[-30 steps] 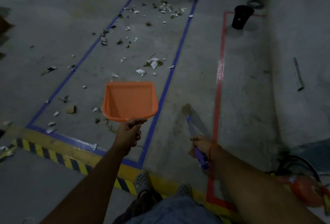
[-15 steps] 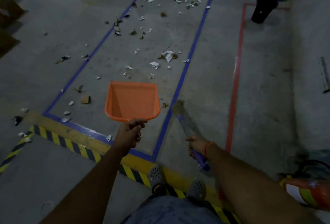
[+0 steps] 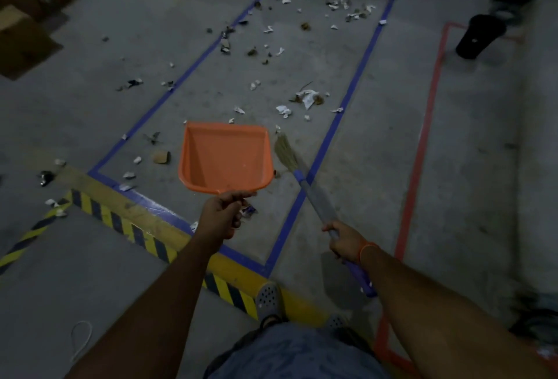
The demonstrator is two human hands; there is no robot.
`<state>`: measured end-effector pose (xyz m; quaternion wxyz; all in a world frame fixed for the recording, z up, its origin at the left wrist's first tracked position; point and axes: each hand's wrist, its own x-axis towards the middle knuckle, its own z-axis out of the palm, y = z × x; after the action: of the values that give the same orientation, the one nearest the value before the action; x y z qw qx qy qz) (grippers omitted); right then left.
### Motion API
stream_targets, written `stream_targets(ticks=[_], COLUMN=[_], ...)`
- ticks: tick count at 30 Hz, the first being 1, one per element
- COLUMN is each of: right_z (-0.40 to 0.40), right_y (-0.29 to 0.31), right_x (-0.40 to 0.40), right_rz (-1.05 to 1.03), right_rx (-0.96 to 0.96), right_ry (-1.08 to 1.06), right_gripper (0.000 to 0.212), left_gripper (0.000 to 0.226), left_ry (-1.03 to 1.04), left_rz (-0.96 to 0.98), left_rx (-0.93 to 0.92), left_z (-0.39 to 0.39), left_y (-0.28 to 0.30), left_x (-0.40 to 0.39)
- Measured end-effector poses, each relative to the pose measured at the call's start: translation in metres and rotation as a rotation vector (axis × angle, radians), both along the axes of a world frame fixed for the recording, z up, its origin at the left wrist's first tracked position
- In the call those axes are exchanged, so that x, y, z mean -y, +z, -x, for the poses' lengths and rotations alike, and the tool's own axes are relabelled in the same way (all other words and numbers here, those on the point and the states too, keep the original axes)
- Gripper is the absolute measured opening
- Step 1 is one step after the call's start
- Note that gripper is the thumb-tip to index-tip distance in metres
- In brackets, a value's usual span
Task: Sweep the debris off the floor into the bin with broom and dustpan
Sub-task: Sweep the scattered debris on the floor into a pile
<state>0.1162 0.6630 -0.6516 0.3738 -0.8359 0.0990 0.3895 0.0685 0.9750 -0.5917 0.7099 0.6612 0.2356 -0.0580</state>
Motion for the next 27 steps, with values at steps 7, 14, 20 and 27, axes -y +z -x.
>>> stream_targets(ticks=[7, 14, 20, 27], right_z=[-0.032, -0.072, -0.092, -0.097], right_y=[0.002, 0.003, 0.004, -0.002], right_x=[0.001, 0.002, 0.017, 0.034], right_rz=[0.011, -0.038, 0.016, 0.159], right_rx=[0.099, 0.008, -0.017, -0.141], right_ry=[0.163, 0.388, 0.64, 0.876], right_gripper=[0.025, 0.019, 0.023, 0.026], left_gripper=[0.029, 0.028, 0.027, 0.027], left_ry=[0.151, 0.354, 0.482, 0.617], left_rz=[-0.004, -0.052, -0.101, -0.12], left_rx=[0.029, 0.058, 0.063, 0.061], left_z=[0.006, 0.017, 0.031, 0.051], left_y=[0.006, 0.011, 0.006, 0.0], left_x=[-0.004, 0.025, 0.073, 0.115])
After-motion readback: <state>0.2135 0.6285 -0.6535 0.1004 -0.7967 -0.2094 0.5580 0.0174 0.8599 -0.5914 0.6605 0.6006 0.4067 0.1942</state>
